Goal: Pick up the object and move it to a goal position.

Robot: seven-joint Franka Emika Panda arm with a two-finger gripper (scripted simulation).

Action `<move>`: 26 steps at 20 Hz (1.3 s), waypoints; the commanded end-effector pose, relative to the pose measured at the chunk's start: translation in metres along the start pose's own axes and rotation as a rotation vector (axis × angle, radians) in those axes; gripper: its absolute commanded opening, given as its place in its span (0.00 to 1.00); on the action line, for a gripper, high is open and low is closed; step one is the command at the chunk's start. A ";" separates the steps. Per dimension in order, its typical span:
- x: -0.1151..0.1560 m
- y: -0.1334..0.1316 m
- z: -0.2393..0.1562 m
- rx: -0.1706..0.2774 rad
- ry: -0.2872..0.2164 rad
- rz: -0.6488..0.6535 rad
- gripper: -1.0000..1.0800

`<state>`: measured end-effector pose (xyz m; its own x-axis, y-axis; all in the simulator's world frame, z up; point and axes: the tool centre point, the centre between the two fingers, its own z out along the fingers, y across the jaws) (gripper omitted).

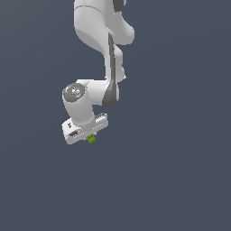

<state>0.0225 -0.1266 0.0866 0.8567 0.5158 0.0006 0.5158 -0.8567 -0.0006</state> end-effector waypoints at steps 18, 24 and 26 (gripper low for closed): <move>-0.009 0.120 -0.061 0.000 0.000 -0.001 0.00; -0.009 0.128 -0.064 0.000 0.000 -0.001 0.00; -0.009 0.129 -0.065 0.000 0.000 -0.001 0.00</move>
